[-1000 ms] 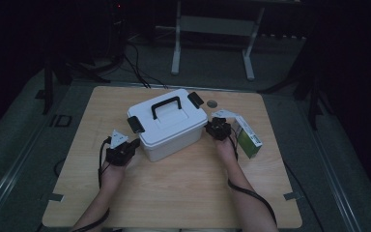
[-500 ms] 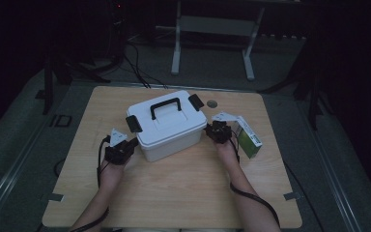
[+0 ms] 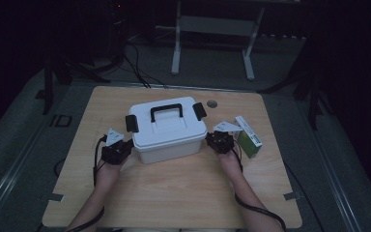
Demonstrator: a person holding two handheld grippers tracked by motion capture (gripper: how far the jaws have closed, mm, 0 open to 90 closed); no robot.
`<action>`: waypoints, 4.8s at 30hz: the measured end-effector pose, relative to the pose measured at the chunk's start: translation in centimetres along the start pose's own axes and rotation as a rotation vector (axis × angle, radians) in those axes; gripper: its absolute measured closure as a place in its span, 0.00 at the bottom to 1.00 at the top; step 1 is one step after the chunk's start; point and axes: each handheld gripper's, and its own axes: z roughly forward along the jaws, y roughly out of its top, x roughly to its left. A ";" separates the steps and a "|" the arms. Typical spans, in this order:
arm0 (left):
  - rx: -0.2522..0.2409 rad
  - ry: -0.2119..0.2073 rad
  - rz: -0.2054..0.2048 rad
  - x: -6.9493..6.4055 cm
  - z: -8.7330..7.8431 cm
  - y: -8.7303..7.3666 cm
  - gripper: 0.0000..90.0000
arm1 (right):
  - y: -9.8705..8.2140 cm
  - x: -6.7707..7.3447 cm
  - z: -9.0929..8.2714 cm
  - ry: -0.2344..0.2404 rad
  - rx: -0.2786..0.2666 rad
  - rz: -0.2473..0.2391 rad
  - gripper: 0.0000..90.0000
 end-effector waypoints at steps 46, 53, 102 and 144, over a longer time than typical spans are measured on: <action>0.047 -0.125 0.093 -3.2 -2.2 -1.5 1.00 | -4.9 3.9 -8.6 0.087 0.005 0.033 1.00; 0.057 -0.137 0.118 -3.8 -2.9 -1.8 1.00 | -5.5 4.2 -9.5 0.098 0.007 0.026 1.00; 0.253 -0.229 0.084 0.6 -2.8 -2.1 0.43 | -5.1 0.9 -9.2 0.037 -0.017 -0.004 0.19; 0.726 -0.305 0.333 2.6 -6.1 0.6 0.42 | -7.3 0.0 -9.9 0.155 0.045 -0.028 0.14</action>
